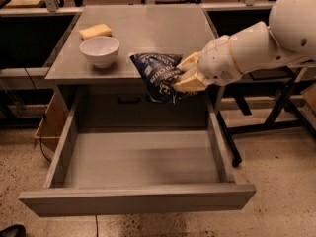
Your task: Place blue chip bag into top drawer
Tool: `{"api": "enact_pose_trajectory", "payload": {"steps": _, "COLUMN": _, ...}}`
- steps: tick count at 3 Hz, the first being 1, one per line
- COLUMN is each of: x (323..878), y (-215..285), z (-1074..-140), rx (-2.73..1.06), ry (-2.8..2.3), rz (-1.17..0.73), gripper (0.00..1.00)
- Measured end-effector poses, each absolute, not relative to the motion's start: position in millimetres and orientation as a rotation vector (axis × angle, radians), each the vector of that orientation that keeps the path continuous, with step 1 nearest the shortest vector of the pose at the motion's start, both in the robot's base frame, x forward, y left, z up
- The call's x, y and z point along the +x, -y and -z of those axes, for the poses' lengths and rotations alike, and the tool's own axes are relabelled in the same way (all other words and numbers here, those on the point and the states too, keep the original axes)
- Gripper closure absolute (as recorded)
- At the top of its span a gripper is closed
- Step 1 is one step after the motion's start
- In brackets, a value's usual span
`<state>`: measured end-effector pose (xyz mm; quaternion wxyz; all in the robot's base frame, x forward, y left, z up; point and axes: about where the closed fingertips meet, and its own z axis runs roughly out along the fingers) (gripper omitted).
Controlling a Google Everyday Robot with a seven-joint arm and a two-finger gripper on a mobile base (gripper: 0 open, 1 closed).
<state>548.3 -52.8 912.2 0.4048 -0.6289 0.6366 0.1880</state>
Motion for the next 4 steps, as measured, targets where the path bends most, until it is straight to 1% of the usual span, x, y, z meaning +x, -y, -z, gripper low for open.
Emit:
{"api": "enact_pose_trajectory", "payload": {"steps": 2, "x": 536, "y": 77, "z": -842, "rx": -1.701, "ry": -1.677, "rz": -0.444, "gripper": 1.00}}
{"api": "enact_pose_trajectory", "payload": {"steps": 4, "x": 544, "y": 85, "z": -757, "rx": -1.764, "ry": -1.759, "rz": -0.479, "gripper": 1.00}}
